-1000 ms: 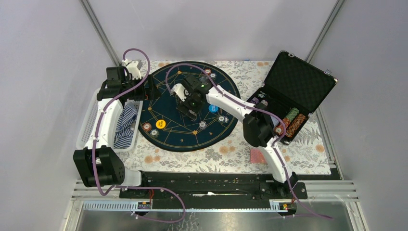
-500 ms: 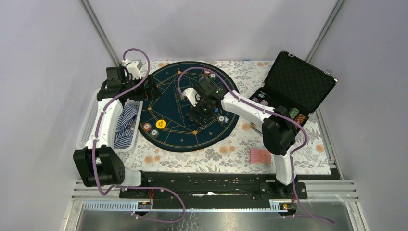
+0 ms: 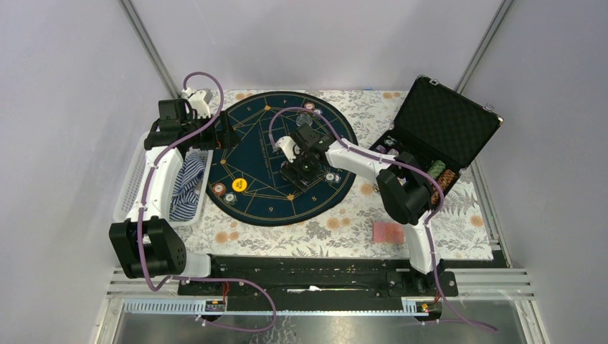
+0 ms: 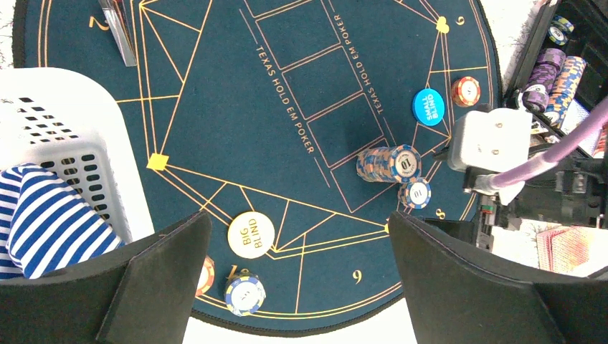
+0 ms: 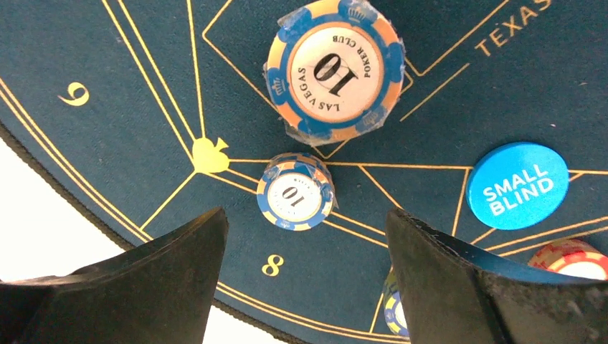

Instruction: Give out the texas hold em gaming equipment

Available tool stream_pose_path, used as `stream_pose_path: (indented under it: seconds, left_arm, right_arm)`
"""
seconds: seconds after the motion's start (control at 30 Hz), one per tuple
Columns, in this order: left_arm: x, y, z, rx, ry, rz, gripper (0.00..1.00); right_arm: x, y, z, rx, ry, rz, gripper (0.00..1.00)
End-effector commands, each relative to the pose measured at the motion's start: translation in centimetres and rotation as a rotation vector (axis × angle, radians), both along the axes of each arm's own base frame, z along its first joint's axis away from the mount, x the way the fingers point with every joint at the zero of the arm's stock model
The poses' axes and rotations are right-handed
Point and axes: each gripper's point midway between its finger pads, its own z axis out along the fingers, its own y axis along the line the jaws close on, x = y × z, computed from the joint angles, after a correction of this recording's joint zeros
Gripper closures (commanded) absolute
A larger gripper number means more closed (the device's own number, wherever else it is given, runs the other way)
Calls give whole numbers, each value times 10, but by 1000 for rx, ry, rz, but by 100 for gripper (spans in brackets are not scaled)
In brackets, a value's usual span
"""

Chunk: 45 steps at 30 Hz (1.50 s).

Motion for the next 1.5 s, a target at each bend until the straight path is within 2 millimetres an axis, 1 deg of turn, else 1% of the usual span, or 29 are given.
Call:
stream_pose_path:
  seconds: [0.0, 0.2, 0.27, 0.4, 0.5, 0.6, 0.67, 0.73, 0.8, 0.9, 0.97, 1.13, 1.23, 1.3, 1.33, 1.37, 1.4, 1.43, 1.47]
  left_arm:
    - [9, 0, 23, -10, -73, -4, 1]
    - [10, -1, 22, -12, -69, -9, 1]
    - [9, 0, 21, -9, -70, -8, 1]
    - [9, 0, 19, -8, -64, -8, 1]
    - [10, 0, 19, -10, -64, -8, 1]
    - [11, 0, 19, -11, -63, -10, 1]
    - [11, 0, 19, -13, -61, -10, 1]
    - [12, -1, 19, -14, -62, -12, 1]
    - [12, -1, 19, -15, -60, -12, 1]
    - [12, -1, 18, -16, -58, -14, 1]
    - [12, -1, 18, -17, -59, -15, 1]
    - [12, -2, 15, -19, -51, -16, 1]
    - [12, -1, 15, -16, -50, -15, 1]
    - [12, -1, 13, -16, -47, -15, 1]
    - [13, -1, 14, -16, -47, -15, 1]
    - [13, -1, 13, -16, -45, -16, 1]
    - [13, 0, 12, -15, -44, -13, 1]
    - [14, -1, 12, -14, -43, -14, 1]
    - [14, 0, 11, -13, -41, -13, 1]
  right_arm:
    - [4, 5, -11, 15, -3, -7, 14]
    - [4, 2, -29, -7, 3, -18, 19]
    - [3, 1, -34, -15, 9, -21, 23]
    - [0, 1, -34, -9, 16, -18, 34]
    - [2, 1, -28, -6, 5, -20, 46]
    - [5, 1, -16, -1, -13, -25, 57]
    - [11, 0, -5, 7, -32, -31, 59]
    - [19, -4, 11, 25, -45, -50, 59]
    - [35, -11, 30, 54, -72, -81, 60]
    - [67, -27, 52, 92, -109, -141, 61]
    - [94, -41, 66, 114, -139, -192, 61]
    - [158, -69, 81, 160, -225, -315, 63]
    - [194, -80, 84, 195, -266, -381, 64]
    - [215, -86, 79, 206, -288, -409, 64]
    - [224, -87, 83, 219, -306, -417, 64]
    - [233, -88, 78, 224, -312, -423, 64]
    - [238, -87, 80, 235, -322, -424, 64]
    - [245, -88, 74, 235, -323, -430, 64]
    - [250, -87, 72, 239, -331, -432, 64]
